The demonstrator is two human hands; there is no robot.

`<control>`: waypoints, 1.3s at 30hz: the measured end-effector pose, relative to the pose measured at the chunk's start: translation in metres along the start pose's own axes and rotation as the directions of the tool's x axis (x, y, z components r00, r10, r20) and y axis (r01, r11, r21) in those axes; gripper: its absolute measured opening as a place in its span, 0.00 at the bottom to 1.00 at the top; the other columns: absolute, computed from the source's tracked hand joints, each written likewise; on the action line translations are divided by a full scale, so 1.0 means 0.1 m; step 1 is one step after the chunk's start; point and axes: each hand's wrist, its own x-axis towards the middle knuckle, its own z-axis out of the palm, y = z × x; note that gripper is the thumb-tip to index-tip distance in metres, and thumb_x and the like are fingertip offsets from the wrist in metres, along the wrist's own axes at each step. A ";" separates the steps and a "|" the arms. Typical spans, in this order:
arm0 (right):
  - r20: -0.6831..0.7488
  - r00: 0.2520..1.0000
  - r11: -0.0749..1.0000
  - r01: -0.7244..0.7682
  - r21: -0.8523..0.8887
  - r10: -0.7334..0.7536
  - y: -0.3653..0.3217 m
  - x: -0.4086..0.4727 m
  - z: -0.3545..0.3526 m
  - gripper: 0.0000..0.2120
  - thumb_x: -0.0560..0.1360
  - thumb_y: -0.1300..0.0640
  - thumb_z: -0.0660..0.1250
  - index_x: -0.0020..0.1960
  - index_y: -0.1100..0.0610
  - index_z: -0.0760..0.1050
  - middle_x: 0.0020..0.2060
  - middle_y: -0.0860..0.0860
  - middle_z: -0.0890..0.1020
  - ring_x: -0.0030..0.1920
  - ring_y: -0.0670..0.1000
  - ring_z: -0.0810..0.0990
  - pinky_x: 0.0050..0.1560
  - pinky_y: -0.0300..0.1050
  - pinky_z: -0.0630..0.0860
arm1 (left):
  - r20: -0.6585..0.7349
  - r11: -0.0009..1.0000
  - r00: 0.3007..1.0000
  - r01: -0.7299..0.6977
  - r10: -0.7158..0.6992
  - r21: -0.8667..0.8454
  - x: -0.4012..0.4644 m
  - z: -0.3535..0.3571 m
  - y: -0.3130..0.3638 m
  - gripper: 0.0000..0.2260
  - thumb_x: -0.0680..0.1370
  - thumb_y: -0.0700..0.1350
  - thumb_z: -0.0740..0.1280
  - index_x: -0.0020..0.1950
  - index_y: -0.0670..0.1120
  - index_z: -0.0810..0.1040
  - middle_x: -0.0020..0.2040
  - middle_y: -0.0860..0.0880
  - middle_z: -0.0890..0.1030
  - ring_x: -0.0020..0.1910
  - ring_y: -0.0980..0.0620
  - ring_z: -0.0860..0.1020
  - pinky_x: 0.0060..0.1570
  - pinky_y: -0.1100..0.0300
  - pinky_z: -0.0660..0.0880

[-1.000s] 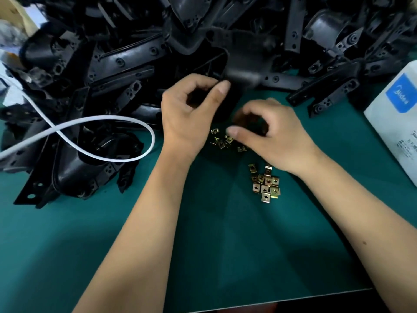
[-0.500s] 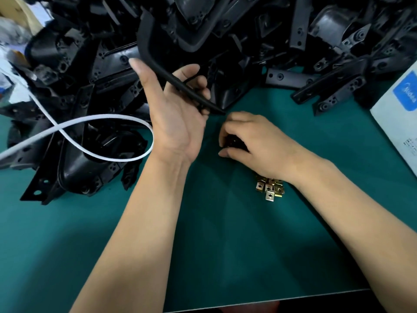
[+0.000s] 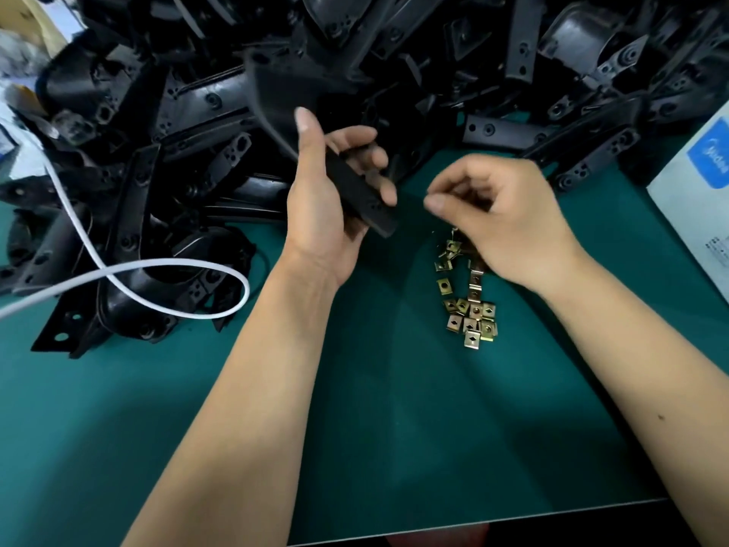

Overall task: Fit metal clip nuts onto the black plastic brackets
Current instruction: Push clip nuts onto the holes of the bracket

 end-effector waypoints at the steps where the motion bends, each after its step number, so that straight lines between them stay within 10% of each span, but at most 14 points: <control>1: -0.043 0.998 0.993 -0.038 0.111 0.043 0.00 0.02 -0.01 0.02 0.78 0.58 0.74 0.47 0.53 0.84 0.36 0.49 0.84 0.34 0.48 0.79 0.38 0.42 0.77 | 0.040 0.998 0.999 -0.008 0.006 0.061 0.02 -0.02 0.00 0.29 0.85 0.65 0.49 0.56 0.43 0.78 0.39 0.46 0.80 0.29 0.48 0.76 0.32 0.60 0.74; 5: -0.005 0.942 0.791 -0.278 0.545 0.335 0.01 0.04 -0.10 0.04 0.81 0.60 0.70 0.48 0.59 0.82 0.32 0.50 0.79 0.29 0.48 0.71 0.31 0.39 0.65 | 0.159 0.971 0.987 -0.058 0.021 0.230 0.02 -0.10 0.05 0.11 0.88 0.49 0.56 0.66 0.45 0.70 0.40 0.45 0.83 0.24 0.48 0.76 0.26 0.60 0.74; 10: 0.125 0.916 0.672 -0.368 0.643 0.381 0.01 0.04 -0.14 0.08 0.81 0.55 0.70 0.44 0.58 0.80 0.32 0.52 0.77 0.27 0.47 0.66 0.29 0.39 0.60 | 0.250 0.964 0.968 -0.066 0.000 0.257 0.04 -0.24 0.13 0.14 0.86 0.37 0.57 0.70 0.44 0.73 0.54 0.41 0.85 0.42 0.44 0.85 0.36 0.61 0.78; 22: 0.139 0.980 0.969 -0.166 0.183 0.142 0.00 0.00 -0.14 0.11 0.74 0.65 0.77 0.52 0.51 0.86 0.44 0.52 0.88 0.43 0.49 0.84 0.46 0.38 0.80 | 0.315 0.912 0.942 -0.027 -0.114 0.409 0.13 -0.38 0.14 0.27 0.76 0.23 0.59 0.70 0.45 0.72 0.49 0.39 0.84 0.44 0.41 0.85 0.43 0.53 0.84; 39: 0.057 0.996 0.997 -0.068 -0.043 0.070 0.03 0.00 -0.09 0.10 0.75 0.60 0.77 0.53 0.49 0.86 0.39 0.46 0.86 0.41 0.45 0.85 0.50 0.44 0.81 | 0.365 0.847 0.919 -0.071 -0.150 0.528 0.08 -0.21 0.00 0.07 0.77 0.42 0.74 0.53 0.42 0.79 0.50 0.39 0.81 0.47 0.48 0.77 0.48 0.60 0.76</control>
